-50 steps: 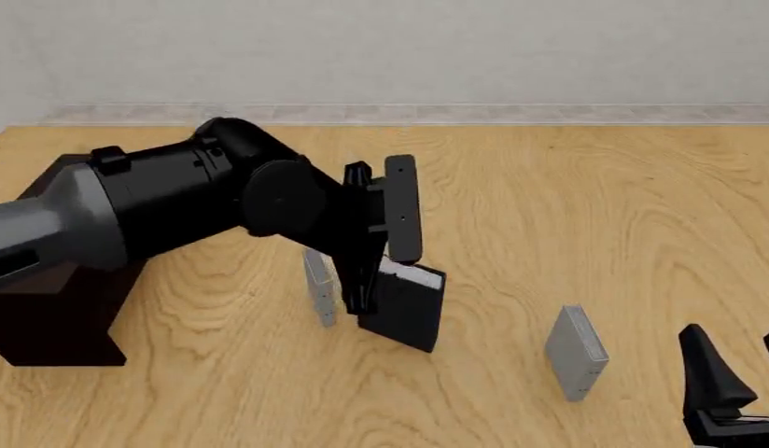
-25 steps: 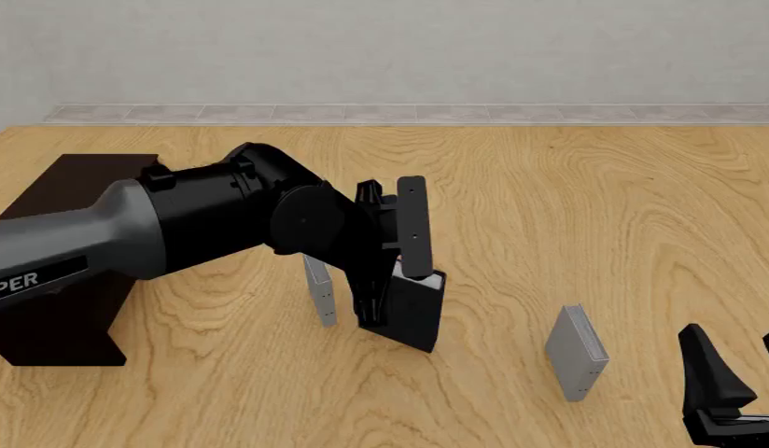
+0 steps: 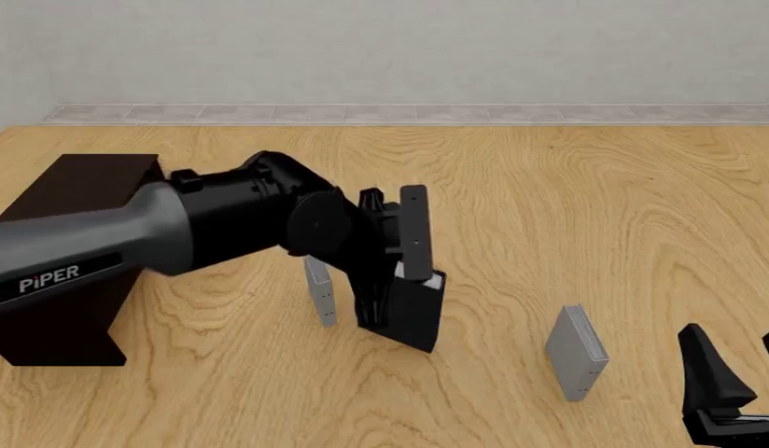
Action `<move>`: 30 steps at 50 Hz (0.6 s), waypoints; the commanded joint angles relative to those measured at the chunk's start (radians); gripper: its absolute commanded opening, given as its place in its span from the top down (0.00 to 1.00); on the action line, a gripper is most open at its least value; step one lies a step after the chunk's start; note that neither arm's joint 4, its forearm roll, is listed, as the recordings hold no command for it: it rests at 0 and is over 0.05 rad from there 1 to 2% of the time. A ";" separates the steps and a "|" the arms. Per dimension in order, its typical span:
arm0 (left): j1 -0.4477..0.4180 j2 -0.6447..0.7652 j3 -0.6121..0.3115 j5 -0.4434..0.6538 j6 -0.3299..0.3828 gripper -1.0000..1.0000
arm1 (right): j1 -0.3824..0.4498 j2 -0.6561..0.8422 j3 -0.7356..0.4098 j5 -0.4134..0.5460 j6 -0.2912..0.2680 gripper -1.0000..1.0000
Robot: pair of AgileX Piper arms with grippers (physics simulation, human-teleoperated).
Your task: Pick up the book in the middle and place it on the cabinet shelf.
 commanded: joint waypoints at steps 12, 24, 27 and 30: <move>0.033 0.043 -0.012 -0.009 0.030 0.00 | 0.000 0.001 0.000 -0.001 0.001 0.00; 0.000 0.068 0.019 -0.036 -0.004 0.00 | -0.002 0.000 0.000 0.000 0.001 0.00; 0.004 0.077 0.024 -0.047 -0.008 0.00 | -0.001 0.000 0.000 0.000 0.002 0.00; 0.011 0.082 0.033 -0.058 -0.007 0.00 | -0.001 0.002 0.000 -0.001 0.002 0.00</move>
